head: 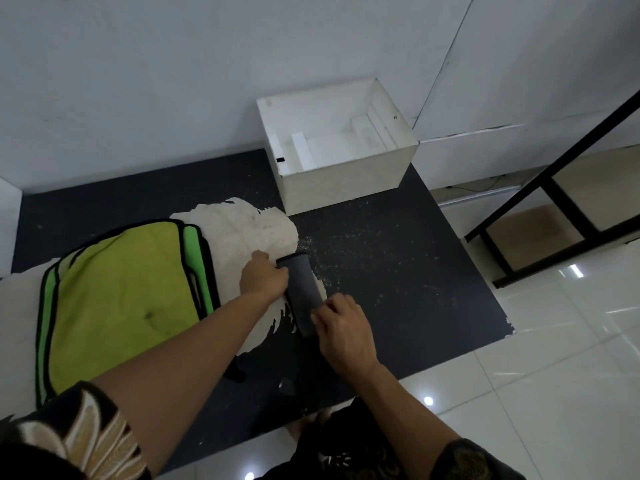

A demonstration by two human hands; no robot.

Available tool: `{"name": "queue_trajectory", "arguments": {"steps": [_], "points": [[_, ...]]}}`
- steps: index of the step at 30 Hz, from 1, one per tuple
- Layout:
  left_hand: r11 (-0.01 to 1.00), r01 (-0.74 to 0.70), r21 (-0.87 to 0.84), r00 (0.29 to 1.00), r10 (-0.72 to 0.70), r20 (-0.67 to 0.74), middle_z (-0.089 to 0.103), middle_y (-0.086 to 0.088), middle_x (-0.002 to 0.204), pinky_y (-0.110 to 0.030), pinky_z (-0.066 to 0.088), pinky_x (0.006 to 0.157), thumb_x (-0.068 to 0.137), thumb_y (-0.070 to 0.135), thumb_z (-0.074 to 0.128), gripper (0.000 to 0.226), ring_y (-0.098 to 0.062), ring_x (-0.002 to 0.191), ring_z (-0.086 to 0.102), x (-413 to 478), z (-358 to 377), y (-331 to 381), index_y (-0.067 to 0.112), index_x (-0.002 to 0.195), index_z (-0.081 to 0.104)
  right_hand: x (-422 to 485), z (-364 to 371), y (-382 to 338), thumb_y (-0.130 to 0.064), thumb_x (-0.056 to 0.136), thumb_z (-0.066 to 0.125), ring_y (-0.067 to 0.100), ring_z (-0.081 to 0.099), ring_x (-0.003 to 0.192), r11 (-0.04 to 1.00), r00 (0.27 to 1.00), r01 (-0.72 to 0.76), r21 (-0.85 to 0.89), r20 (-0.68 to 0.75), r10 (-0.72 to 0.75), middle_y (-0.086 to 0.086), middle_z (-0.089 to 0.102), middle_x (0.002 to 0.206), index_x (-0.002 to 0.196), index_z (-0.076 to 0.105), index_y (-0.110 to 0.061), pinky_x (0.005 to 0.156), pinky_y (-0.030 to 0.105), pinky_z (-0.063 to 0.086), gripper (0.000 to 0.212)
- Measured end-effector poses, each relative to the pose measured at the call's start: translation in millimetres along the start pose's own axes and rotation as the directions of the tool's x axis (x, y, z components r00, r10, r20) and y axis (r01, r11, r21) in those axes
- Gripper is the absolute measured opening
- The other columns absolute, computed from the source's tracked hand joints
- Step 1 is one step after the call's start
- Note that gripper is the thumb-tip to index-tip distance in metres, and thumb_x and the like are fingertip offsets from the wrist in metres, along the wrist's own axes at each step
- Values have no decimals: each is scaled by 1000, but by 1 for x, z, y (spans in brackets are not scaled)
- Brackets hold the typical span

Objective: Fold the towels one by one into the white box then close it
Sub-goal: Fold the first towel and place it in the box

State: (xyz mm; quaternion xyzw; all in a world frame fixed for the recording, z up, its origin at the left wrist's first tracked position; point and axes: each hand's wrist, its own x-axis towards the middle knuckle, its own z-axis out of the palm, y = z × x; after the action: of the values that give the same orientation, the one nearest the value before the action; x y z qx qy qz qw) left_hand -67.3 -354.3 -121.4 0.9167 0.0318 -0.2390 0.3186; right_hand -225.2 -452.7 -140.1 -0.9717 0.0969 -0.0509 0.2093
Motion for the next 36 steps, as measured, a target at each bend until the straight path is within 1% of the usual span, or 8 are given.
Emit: {"name": "queue_trajectory", "arguments": {"steps": [2,6,10,14,24,28,32,36], "points": [[982,-157,101,983,165,-84,43,-10,135,-36,46,90,90,26,63,55,-28,115,52,-22,2,-3,15,139,39,6,0,2,-20,93,58,16,48,81,998,997,-67,16,-29,67,2,53,96,98,68,-14,65,33,50,13],[771,-452,449,874,483,51,17,-6,158,-41,32,110,95,41,53,63,-27,139,27,-53,14,-26,29,150,26,9,4,2,-27,93,57,25,50,102,995,975,-54,-78,210,70,8,45,124,137,47,-19,78,38,52,45],[596,-515,616,849,452,273,-14,-5,162,-46,17,116,96,53,42,75,-31,148,5,-56,23,-54,27,155,4,3,5,2,-36,96,49,27,47,106,988,958,-36,-152,277,78,9,41,126,147,35,-24,82,38,48,54],[560,-520,645,851,406,333,-26,-3,159,-50,6,118,95,61,35,83,-30,149,-8,-51,20,-62,23,155,-8,4,-1,2,-41,95,52,28,42,114,977,955,-6,-212,290,69,10,36,130,151,26,-29,91,40,45,63],[520,-544,659,836,404,371,-31,-6,157,-51,-2,119,94,63,35,86,-29,148,-17,-49,15,-58,24,154,-11,14,-3,-13,-39,93,53,33,37,121,943,937,-2,-332,329,117,16,33,139,146,34,-22,96,44,39,58],[456,-629,629,755,549,358,-28,-5,158,-48,1,119,98,56,33,73,-28,149,-11,-55,9,-66,28,155,-2,25,-4,-18,-33,98,48,27,44,116,973,955,-170,-159,215,202,9,42,129,123,55,-16,94,40,43,31],[396,-694,601,709,522,475,-20,-6,161,-48,3,118,99,57,29,67,-29,150,-6,-57,5,-79,31,155,2,42,-6,-16,-37,92,62,23,56,101,891,891,-432,137,219,398,8,55,112,101,62,-15,81,31,45,24],[362,-721,590,684,504,527,-19,-6,161,-48,8,119,99,58,27,63,-29,150,-3,-53,-3,-83,36,154,4,54,-8,-13,-34,86,70,25,61,102,859,837,-505,87,292,463,8,63,108,107,54,-13,79,32,45,33]]}}
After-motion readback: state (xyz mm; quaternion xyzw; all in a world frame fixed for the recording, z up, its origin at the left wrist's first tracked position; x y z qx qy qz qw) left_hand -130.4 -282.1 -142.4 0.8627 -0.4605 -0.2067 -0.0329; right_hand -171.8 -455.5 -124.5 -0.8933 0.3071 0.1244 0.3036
